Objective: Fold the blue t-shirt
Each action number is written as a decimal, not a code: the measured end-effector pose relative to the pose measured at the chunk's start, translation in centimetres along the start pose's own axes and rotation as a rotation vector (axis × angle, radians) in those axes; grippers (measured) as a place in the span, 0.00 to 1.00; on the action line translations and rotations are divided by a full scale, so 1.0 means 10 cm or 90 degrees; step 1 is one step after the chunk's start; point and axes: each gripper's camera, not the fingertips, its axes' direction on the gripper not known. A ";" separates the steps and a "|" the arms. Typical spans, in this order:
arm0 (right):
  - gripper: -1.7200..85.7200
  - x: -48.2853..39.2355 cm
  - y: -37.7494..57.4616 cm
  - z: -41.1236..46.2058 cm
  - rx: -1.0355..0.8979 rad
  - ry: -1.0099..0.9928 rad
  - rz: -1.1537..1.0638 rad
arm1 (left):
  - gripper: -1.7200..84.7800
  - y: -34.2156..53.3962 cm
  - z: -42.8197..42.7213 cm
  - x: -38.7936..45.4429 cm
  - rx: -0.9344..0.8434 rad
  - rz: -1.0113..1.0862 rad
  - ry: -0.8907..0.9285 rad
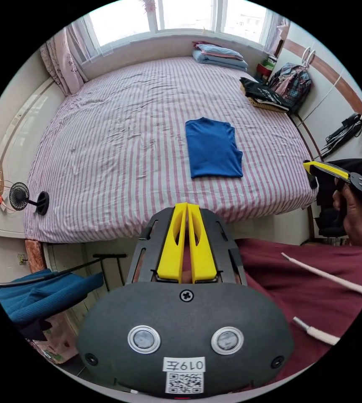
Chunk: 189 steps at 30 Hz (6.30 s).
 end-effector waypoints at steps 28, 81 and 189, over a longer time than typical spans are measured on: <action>0.03 -1.07 -0.28 0.38 -0.063 -0.007 0.128 | 0.03 -2.16 -0.22 -1.02 -0.102 0.326 0.148; 0.13 -4.68 1.17 4.40 0.208 -0.497 0.927 | 0.11 -8.95 0.42 -3.82 -0.166 0.203 0.547; 0.02 4.61 0.19 6.91 0.034 -0.872 0.438 | 0.04 -7.68 -1.04 1.50 0.079 -0.534 0.969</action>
